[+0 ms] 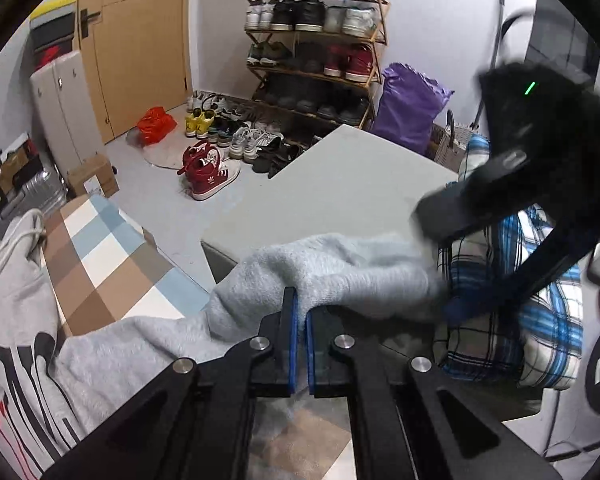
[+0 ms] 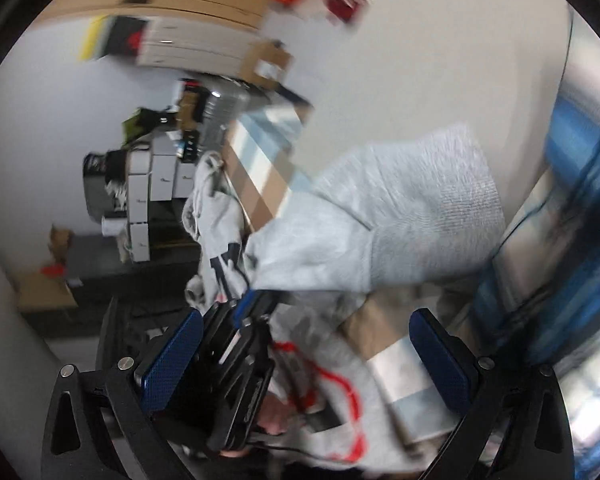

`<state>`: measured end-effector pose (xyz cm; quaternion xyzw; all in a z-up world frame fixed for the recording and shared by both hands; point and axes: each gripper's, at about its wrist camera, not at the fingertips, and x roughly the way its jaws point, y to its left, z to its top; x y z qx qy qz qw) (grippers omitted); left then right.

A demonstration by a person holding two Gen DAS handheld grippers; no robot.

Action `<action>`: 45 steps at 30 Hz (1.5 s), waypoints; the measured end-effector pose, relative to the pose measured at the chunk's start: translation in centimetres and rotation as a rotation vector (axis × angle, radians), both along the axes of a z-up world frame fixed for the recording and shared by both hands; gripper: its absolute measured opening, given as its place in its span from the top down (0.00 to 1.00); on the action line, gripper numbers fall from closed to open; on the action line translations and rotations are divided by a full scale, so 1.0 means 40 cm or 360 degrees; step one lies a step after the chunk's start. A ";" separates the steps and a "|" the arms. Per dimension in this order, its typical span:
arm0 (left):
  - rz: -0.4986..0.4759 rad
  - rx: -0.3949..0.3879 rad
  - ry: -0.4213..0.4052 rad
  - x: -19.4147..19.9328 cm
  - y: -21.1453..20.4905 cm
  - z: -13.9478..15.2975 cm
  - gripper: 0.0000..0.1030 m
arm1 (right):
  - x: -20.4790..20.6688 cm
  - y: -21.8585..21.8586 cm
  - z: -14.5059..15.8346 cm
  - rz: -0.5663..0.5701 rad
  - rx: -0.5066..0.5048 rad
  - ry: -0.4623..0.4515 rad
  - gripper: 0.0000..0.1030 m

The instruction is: Fold large clothes

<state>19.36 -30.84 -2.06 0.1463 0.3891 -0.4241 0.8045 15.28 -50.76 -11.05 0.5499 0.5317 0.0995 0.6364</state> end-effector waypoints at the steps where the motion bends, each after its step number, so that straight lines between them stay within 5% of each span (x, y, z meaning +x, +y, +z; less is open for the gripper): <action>1: 0.0014 -0.0009 0.0003 0.002 0.000 0.000 1.00 | 0.003 0.006 -0.023 -0.0008 0.0063 0.0058 0.00; 8: -0.0032 -0.0061 0.0010 -0.001 0.008 0.012 1.00 | -0.004 -0.014 -0.062 -0.0246 0.0135 0.0170 0.00; 13: -0.0060 -0.0076 0.0019 -0.008 0.014 0.009 1.00 | 0.018 -0.016 -0.065 -0.0341 0.0021 0.0235 0.02; 14: -0.0065 -0.0078 0.0023 -0.010 0.017 0.010 1.00 | 0.027 -0.014 -0.066 -0.0351 -0.0004 0.0238 0.08; 16: -0.0060 -0.0089 0.0033 -0.015 0.031 0.013 1.00 | 0.042 -0.013 -0.063 -0.0339 -0.0101 0.0250 0.45; 17: -0.0062 -0.0093 0.0043 -0.016 0.040 0.012 1.00 | 0.045 -0.014 -0.057 -0.0351 -0.0128 0.0231 0.49; 19: -0.0056 -0.0100 0.0052 -0.018 0.049 0.011 1.00 | 0.053 -0.010 -0.029 -0.0347 -0.0266 0.0170 0.70; 22: -0.0066 -0.0078 0.0045 -0.021 0.045 0.002 1.00 | 0.047 -0.013 0.049 -0.0367 -0.0532 -0.0012 0.80; 32: -0.0103 -0.0188 0.0025 -0.022 -0.014 0.046 1.00 | 0.016 -0.004 0.320 -0.0393 -0.1170 -0.0542 0.84; 33: -0.0097 -0.0196 0.0032 -0.020 -0.016 0.049 1.00 | 0.014 0.004 0.348 -0.0405 -0.1239 -0.0595 0.94; 37: -0.0054 -0.0316 0.0140 0.004 -0.009 0.048 1.00 | -0.011 0.008 0.441 -0.0409 -0.1430 -0.0784 0.94; 40: -0.0018 -0.0323 0.0137 0.018 0.004 0.027 1.00 | -0.003 0.001 0.406 -0.0316 -0.1393 -0.0698 0.93; 45: 0.0019 -0.0258 0.0228 0.037 0.034 -0.014 1.00 | 0.013 -0.021 0.193 -0.0092 -0.0873 -0.0328 0.93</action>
